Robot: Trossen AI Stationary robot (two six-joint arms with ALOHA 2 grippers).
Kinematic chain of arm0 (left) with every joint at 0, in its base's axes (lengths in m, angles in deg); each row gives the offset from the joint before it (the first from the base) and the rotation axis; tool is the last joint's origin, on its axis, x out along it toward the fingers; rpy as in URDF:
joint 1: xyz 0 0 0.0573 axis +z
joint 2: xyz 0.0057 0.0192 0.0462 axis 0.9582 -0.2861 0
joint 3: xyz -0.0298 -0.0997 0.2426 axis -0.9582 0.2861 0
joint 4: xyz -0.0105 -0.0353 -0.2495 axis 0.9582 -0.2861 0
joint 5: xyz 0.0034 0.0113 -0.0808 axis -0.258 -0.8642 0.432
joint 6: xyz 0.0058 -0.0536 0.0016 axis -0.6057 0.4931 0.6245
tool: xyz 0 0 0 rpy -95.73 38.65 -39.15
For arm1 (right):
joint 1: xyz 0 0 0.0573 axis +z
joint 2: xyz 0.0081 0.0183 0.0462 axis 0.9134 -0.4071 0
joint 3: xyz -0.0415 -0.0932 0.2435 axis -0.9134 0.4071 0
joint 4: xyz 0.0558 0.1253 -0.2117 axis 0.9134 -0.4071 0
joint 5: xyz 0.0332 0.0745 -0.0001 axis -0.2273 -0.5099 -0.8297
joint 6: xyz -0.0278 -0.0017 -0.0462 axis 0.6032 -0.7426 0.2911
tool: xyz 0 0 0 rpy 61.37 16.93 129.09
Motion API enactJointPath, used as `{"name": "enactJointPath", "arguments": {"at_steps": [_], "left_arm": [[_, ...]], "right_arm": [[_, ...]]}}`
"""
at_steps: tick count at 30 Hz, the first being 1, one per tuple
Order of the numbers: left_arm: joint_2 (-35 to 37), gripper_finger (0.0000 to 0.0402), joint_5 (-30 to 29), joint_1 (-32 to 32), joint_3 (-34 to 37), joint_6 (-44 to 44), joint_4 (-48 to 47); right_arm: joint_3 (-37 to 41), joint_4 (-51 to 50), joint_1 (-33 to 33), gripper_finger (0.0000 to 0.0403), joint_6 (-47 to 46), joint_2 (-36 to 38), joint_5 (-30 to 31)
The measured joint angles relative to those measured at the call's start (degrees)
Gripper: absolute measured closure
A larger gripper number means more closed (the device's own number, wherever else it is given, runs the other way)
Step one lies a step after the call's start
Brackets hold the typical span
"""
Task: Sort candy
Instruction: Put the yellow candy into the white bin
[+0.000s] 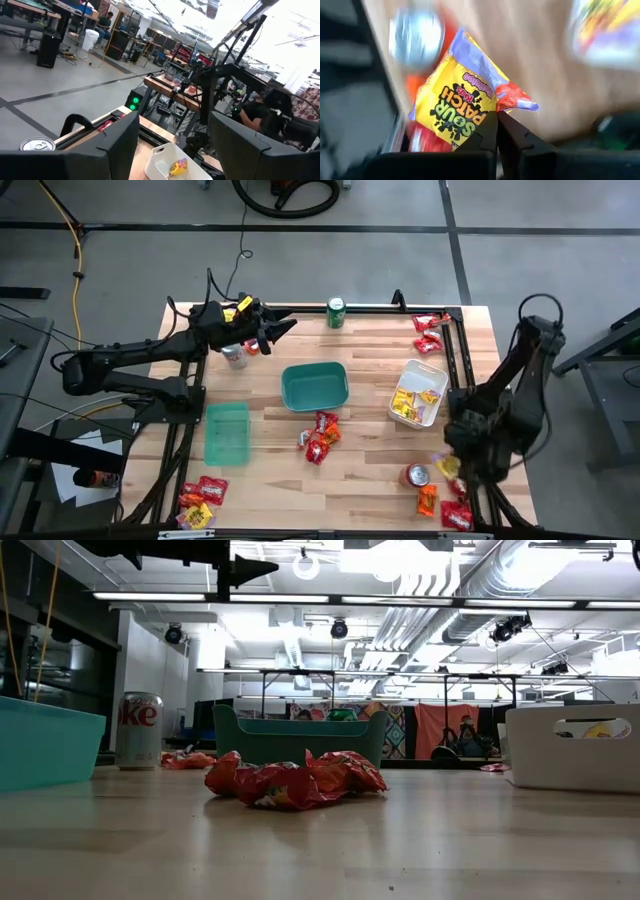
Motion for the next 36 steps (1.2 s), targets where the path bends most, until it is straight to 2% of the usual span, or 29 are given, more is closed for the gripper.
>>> {"name": "enactJointPath", "arguments": {"at_steps": [6, 9, 15, 20, 22, 25, 32, 34, 36], "left_arm": [[0.0, 0.0175, 0.04, -0.02, 0.0, 1.54, 0.02], [0.0, 0.0175, 0.04, -0.02, 0.0, 1.58, 0.05], [0.0, 0.0175, 0.04, -0.02, 0.0, 1.57, 0.05], [0.0, 0.0175, 0.06, -0.02, 0.0, 1.57, 0.46], [0.0, 0.0175, 0.07, -0.02, 0.0, 1.58, 0.62], [0.0, 0.0175, 0.09, -0.02, 0.0, 1.57, 0.68], [0.0, 0.0175, 0.62, -0.02, 0.0, 1.55, 0.69], [0.12, 0.0175, 1.38, -0.02, 0.0, 1.55, 0.63], [0.59, 0.0175, 1.84, -0.02, 0.02, 1.53, 0.7]], "right_arm": [[0.0, -2.94, -14.83, 0.0402, 8.44, 4.62, 18.69], [0.01, -5.92, -23.41, 0.0402, 10.63, 6.87, 22.83], [3.73, -8.23, -36.42, 0.0403, 17.54, 9.27, 18.19], [6.44, -5.44, -42.63, 0.0398, 18.91, 9.03, 17.87], [6.85, -4.02, -44.79, 0.0385, 21.06, 9.05, 15.53], [7.19, -3.31, -47.4, 0.0349, 24.11, 8.99, 12.01], [6.7, -2.0, -50.35, 0.0225, 25.24, 9.03, 11.84], [5.29, 2.13, -50.56, 0.0197, 25.89, 9.08, 11.58], [4.09, 10.4, -50.54, 0.0176, 29.12, 9.08, 11.58]]}}
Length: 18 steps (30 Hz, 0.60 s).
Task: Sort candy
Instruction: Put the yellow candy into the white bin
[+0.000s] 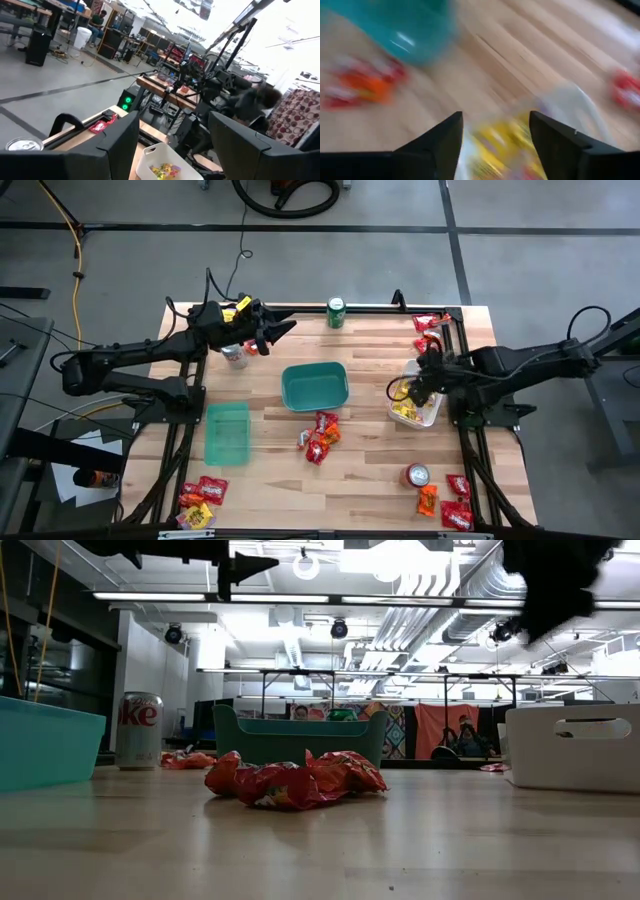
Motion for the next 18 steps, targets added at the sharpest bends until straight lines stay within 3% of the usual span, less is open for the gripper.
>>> {"name": "enactJointPath", "arguments": {"at_steps": [5, 10, 15, 18], "left_arm": [[2.18, 0.0175, 0.62, 0.0, 0.0, -1.42, -0.2], [6.21, 0.0175, 3.06, -0.02, 0.0, -2.99, -4.49], [10.39, 0.0175, 2.94, -0.02, 0.0, -2.65, -14.22], [11.14, 0.0175, -2.72, 0.48, -2.14, 0.06, -22.26]], "right_arm": [[-0.4, 29.42, -1.36, 0.0158, 11.4, -1.26, -0.2], [-0.37, 53.25, -4.41, 0.0158, 20.99, -7.09, -1.68], [-0.81, 64.46, -7.03, 0.0158, 25.1, -14.28, -3.55], [-2.68, 64.65, -8.67, 0.0158, 24.3, -18.04, -5.25]]}}
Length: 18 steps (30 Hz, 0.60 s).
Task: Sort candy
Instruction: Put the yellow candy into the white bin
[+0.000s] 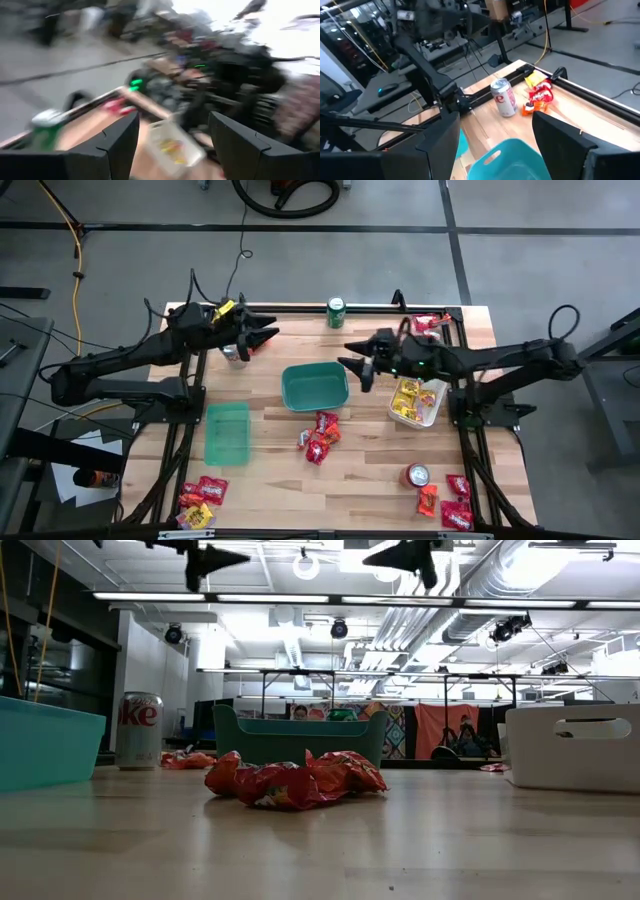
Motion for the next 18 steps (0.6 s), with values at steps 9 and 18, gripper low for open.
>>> {"name": "enactJointPath", "arguments": {"at_steps": [9, 18], "left_arm": [[-15.63, 0.0205, -15.43, 20.32, -24.71, -7.64, -46.23], [-31.43, 0.0211, -16.88, 34.6, -24.29, -1.4, -53.34]], "right_arm": [[-8.65, -2.54, -7.36, 0.0158, 3.85, -6.1, -5.02], [-14.48, -20.47, -18.13, 0.0158, 9.35, -5.54, -10.53]]}}
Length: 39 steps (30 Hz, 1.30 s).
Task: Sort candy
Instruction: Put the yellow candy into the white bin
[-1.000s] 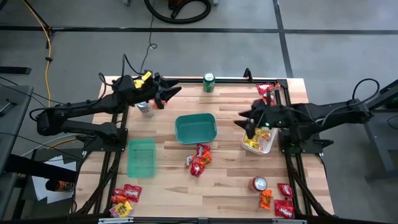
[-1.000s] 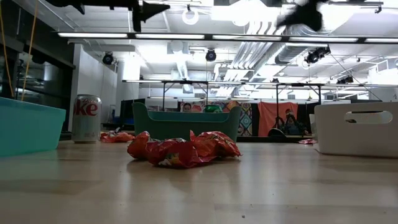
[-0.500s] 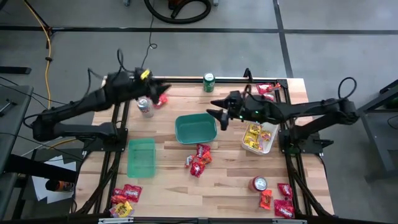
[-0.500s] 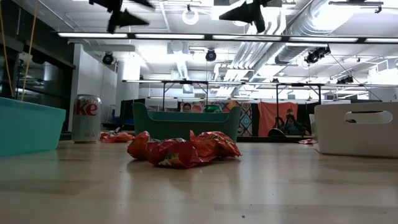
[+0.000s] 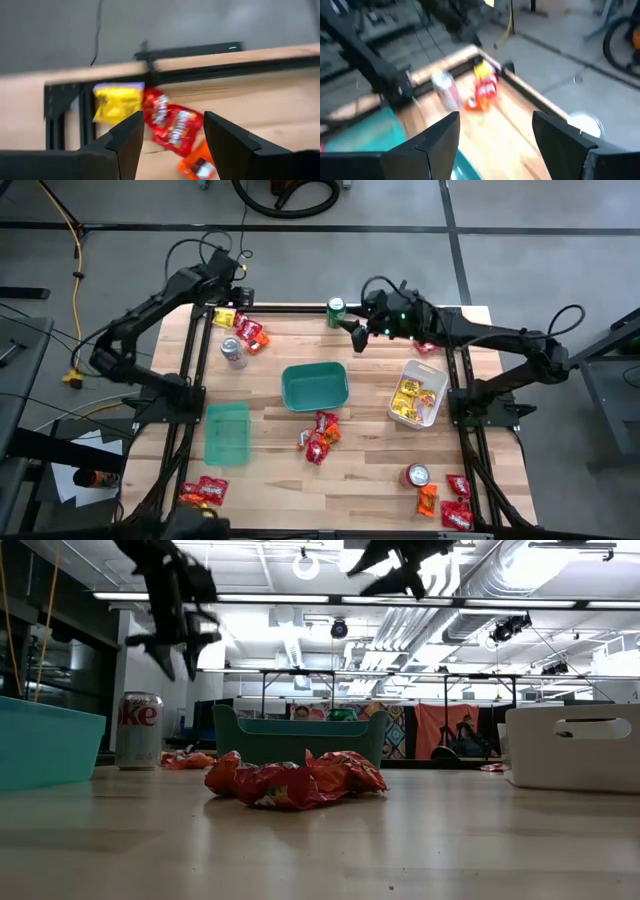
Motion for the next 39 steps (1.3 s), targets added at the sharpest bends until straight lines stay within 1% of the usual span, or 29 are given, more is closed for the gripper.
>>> {"name": "enactJointPath", "arguments": {"at_steps": [3, 6, 12, 19, 23, 26, 29, 33, 39], "left_arm": [[-4.02, 0.0211, -0.6, 1.7, 0.02, 3.89, 0.49], [-7.86, 0.0211, -3.37, 2.41, 0.02, 7.65, 0.97], [-15.92, 0.0211, -4.32, 3.59, 0.02, 11.36, 1.31], [-24.1, 0.0211, -5.15, 5.52, 0.02, 15.95, 1.9], [-26.59, 0.0211, -8.78, 6.15, 0.02, 18.24, 2.53], [-27.16, 0.0211, -10.36, 6.48, -0.09, 18.72, 4.91], [-27.27, 0.0211, -9.07, 6.61, -0.2, 17.79, 8.17], [-28.46, 0.0214, -8.36, 6.84, -0.2, 17.87, 6.91], [-29.77, 0.0238, -8.38, 6.6, -0.2, 16.98, 6.66]], "right_arm": [[-0.07, -3.94, -3.83, 0.0158, 0.05, -0.02, -5.29], [0.52, -5.58, -7.36, 0.0158, 0.04, -0.04, -9.24], [0.54, -6.13, -12.31, 0.0158, 2.31, -0.13, -13.82], [0.55, -6.13, -13.7, 0.0158, 1.99, -0.13, -13.87], [0.55, -6.13, -13.68, 0.0158, 2.4, -0.13, -13.92], [0.55, -6.13, -13.68, 0.0158, 2.03, -0.13, -13.92], [0.55, -6.21, -13.68, 0.0158, 2.01, -0.13, -13.89], [0.57, -6.35, -13.68, 0.0158, 2.19, -0.13, -13.89], [0.57, -6.35, -13.68, 0.0158, 2.6, -0.13, -13.22]]}}
